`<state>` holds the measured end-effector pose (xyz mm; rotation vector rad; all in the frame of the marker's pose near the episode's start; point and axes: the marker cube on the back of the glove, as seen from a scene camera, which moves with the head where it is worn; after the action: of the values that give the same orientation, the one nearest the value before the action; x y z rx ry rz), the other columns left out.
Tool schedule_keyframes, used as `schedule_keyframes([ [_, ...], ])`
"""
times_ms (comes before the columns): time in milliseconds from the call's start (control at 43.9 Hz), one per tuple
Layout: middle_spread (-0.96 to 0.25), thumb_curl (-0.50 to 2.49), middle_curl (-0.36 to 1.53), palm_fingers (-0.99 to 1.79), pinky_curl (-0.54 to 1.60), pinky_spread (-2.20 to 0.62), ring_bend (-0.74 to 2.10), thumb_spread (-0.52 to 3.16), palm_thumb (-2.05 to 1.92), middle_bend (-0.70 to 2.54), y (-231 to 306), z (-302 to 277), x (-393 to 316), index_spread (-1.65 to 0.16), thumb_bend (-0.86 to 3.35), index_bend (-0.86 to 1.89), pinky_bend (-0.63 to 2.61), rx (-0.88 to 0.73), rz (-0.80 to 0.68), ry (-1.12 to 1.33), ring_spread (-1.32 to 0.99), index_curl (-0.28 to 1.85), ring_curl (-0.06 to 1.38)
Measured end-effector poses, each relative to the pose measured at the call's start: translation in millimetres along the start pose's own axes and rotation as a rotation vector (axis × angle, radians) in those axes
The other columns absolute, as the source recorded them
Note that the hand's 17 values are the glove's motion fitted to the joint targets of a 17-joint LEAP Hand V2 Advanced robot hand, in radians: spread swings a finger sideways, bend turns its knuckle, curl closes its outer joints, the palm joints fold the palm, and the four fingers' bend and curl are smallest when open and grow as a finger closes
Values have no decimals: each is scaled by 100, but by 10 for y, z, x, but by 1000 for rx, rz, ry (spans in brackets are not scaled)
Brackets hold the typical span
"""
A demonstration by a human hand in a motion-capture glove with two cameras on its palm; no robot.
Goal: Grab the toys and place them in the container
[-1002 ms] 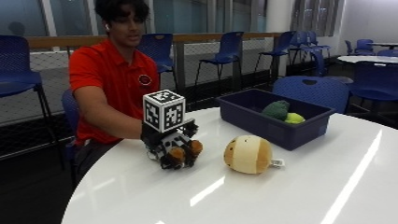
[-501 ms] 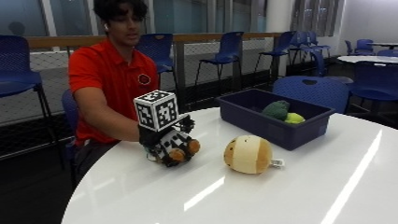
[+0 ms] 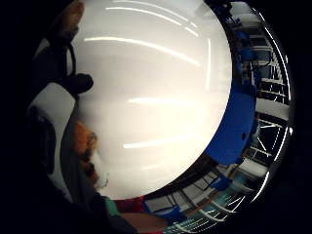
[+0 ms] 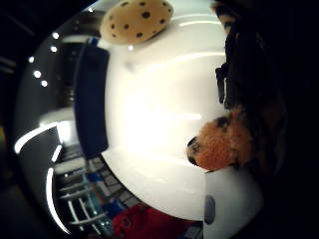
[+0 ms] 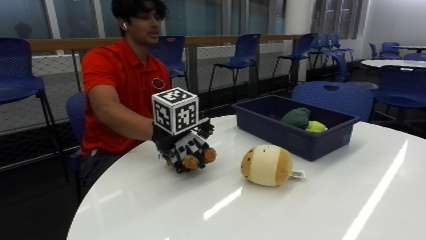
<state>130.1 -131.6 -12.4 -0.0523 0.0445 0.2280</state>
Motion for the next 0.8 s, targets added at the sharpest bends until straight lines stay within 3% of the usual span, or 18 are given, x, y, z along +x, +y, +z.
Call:
schedule_keyframes([
  [273, -49, 91, 50, 99, 41, -46, 86, 61, 67, 51, 30, -511, -554, -39, 14, 55, 89, 28, -84, 22, -56, 79, 50],
  [797, -51, 105, 59, 97, 43, -46, 85, 56, 67, 49, -313, -1161, -1346, -42, 11, 51, 90, 53, -71, 17, -58, 91, 55],
])
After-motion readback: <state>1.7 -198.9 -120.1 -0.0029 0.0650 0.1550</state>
